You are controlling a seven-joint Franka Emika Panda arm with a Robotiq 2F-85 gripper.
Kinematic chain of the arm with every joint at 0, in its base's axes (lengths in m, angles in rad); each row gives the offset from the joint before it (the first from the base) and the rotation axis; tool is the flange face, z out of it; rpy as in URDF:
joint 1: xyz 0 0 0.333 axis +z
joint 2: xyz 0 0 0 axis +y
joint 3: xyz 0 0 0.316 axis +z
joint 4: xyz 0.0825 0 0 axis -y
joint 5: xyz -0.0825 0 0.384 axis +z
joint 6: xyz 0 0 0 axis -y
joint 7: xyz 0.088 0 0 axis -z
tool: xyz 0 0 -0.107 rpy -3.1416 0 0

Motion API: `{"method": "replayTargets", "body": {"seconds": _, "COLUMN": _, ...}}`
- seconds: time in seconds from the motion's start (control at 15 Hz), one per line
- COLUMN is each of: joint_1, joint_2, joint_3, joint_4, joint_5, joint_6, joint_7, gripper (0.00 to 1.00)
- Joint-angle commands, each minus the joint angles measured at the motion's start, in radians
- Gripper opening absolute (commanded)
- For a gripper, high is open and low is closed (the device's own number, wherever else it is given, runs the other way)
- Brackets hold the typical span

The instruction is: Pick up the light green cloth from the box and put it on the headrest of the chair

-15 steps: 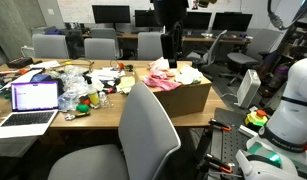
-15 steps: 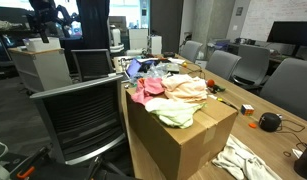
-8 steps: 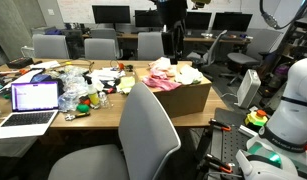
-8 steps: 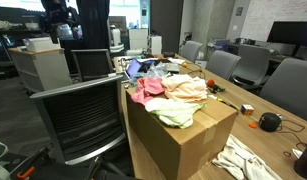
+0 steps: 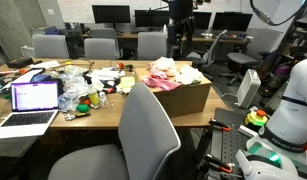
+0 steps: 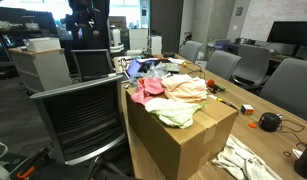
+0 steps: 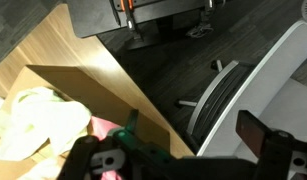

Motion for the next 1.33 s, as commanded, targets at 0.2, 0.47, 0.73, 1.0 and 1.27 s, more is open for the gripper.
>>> {"method": "replayTargets", "body": {"seconds": 0.2, "joint_1": -0.084, "joint_2": -0.078, "joint_3": -0.103, "joint_4": -0.163, "joint_5": 0.172, "joint_6": 0.108, "joint_7": 0.042, "gripper": 1.00}}
{"method": "replayTargets", "body": {"seconds": 0.47, "joint_1": -0.126, "joint_2": -0.103, "joint_3": -0.127, "joint_4": -0.260, "joint_5": 0.221, "joint_6": 0.193, "joint_7": 0.071, "gripper": 1.00}}
{"method": "replayTargets", "body": {"seconds": 0.73, "joint_1": -0.167, "joint_2": -0.120, "joint_3": -0.123, "joint_4": -0.342, "joint_5": 0.210, "joint_6": 0.287, "joint_7": 0.153, "gripper": 1.00}}
{"method": "replayTargets", "body": {"seconds": 1.0, "joint_1": -0.202, "joint_2": -0.121, "joint_3": -0.120, "joint_4": -0.411, "joint_5": 0.195, "joint_6": 0.394, "joint_7": 0.236, "gripper": 1.00}}
{"method": "replayTargets", "body": {"seconds": 1.27, "joint_1": -0.240, "joint_2": -0.117, "joint_3": -0.127, "joint_4": -0.468, "joint_5": 0.193, "joint_6": 0.465, "joint_7": 0.306, "gripper": 1.00}}
